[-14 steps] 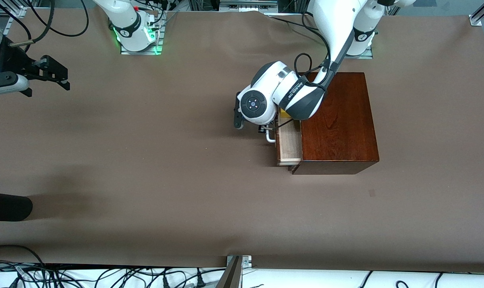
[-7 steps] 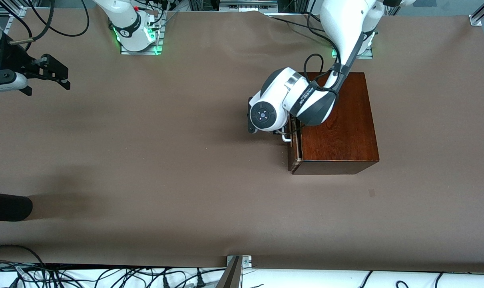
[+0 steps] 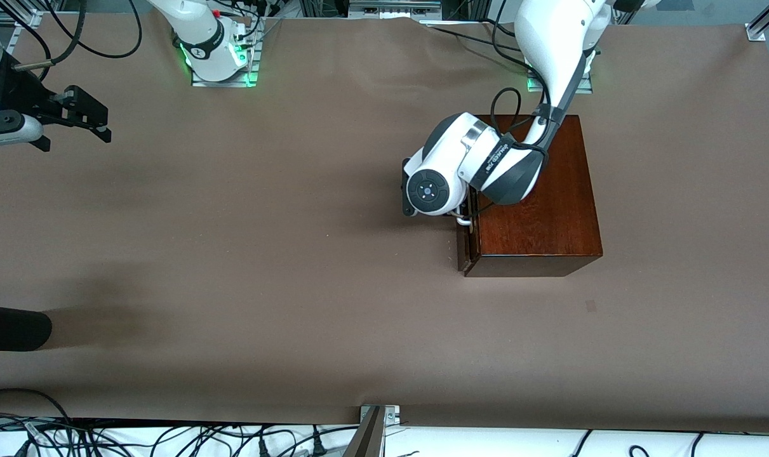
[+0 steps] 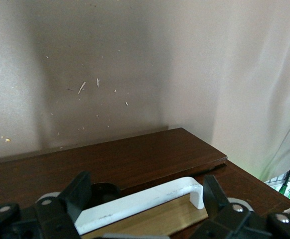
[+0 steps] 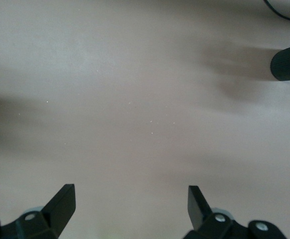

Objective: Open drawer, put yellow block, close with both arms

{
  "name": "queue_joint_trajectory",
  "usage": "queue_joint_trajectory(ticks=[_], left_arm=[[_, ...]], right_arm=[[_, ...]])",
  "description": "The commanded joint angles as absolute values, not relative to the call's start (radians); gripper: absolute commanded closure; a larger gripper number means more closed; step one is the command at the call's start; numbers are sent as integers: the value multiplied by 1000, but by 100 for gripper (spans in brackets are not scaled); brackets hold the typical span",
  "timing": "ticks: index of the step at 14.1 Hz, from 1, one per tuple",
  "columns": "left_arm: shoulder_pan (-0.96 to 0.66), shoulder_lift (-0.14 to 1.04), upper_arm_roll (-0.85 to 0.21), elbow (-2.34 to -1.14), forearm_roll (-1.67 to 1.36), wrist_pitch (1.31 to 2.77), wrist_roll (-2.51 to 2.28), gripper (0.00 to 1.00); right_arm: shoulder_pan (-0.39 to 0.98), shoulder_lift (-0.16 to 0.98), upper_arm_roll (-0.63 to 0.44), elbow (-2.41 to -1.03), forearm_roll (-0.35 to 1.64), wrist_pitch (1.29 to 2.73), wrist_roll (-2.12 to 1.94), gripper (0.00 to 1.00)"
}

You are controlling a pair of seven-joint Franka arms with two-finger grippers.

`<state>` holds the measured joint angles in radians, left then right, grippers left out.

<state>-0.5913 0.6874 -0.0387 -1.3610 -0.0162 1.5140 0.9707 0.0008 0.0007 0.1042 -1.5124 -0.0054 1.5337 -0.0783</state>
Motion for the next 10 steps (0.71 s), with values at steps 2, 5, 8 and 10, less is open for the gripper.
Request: queue_joint_trajectory(ticks=[2,5,8,10], left_arm=[[-575,649,-35,-1370,32,1506,991,0],[-578,602,-46,-1358,23,1512,973,0],[-572,499,-45,-1356,-8,1497,899,0],[-565,428,-34,-1353,-12,1468,839,0]], right_arm=[[-3,-6,106,-1500,-8,1513,-60,0],[-3,-6,106,-1500,-8,1514,-60,0],[-3,-5,104,-1500,-8,1513,-60,0],[-3,-5,104,-1500,-9,1513,-60,0]])
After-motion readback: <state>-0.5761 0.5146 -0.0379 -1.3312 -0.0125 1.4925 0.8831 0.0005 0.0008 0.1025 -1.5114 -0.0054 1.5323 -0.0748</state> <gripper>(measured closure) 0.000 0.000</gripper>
